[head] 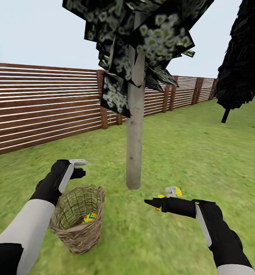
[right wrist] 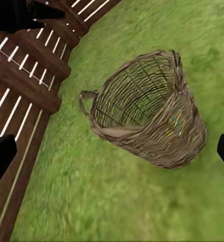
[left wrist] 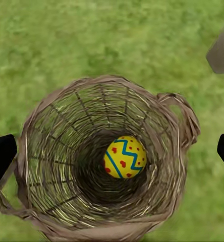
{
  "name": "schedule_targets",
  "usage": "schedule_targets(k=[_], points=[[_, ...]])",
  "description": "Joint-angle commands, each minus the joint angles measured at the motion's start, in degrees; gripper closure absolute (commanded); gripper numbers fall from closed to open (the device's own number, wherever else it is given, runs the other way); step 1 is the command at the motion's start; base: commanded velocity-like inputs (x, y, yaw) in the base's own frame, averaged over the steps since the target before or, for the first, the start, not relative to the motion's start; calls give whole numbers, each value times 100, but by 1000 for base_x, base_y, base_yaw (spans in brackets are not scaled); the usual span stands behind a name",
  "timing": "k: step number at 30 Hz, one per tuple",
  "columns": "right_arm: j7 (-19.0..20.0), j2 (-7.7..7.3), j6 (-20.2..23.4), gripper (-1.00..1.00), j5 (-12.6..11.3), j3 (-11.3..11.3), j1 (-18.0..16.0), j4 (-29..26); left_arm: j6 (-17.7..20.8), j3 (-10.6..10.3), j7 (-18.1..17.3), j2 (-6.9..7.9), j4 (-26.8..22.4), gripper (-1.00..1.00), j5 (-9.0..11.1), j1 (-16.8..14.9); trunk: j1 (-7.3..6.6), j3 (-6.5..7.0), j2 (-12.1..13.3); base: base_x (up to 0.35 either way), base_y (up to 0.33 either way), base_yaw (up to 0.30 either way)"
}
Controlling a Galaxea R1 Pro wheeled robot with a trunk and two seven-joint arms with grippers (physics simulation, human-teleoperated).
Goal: Take the three Easter eggs out of the wicker basket on the lawn in the garden, then place them on the lawn next to a single tree (choose any tree) so that all three eggs are next to the same tree and none are left in the basket.
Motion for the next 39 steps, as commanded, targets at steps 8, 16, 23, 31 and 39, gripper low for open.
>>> schedule_targets(k=[8,16,23,31,39], points=[[11,1,46,-100,-1,-6,-4,-6,9,-28,54,13,-1,-100,53,-3,-1,-6,-3,9,232,170],[16,1,46,-100,-7,-10,-4,-6,7,-51,58,15,-4,-100,60,-3,-1,21,-3,101,16,-56],[22,1,46,-100,-9,-13,-4,-6,6,-60,62,15,-5,-100,60,-3,-1,32,-3,23,-53,-39],[23,1,46,-100,-10,-14,-4,-6,-1,-61,63,13,-1,-100,62,-3,-1,34,-3,13,-124,-4],[24,1,46,-100,-8,-18,-4,-7,-2,-62,60,4,-5,-100,66,-3,-1,34,-3,88,-32,0]])
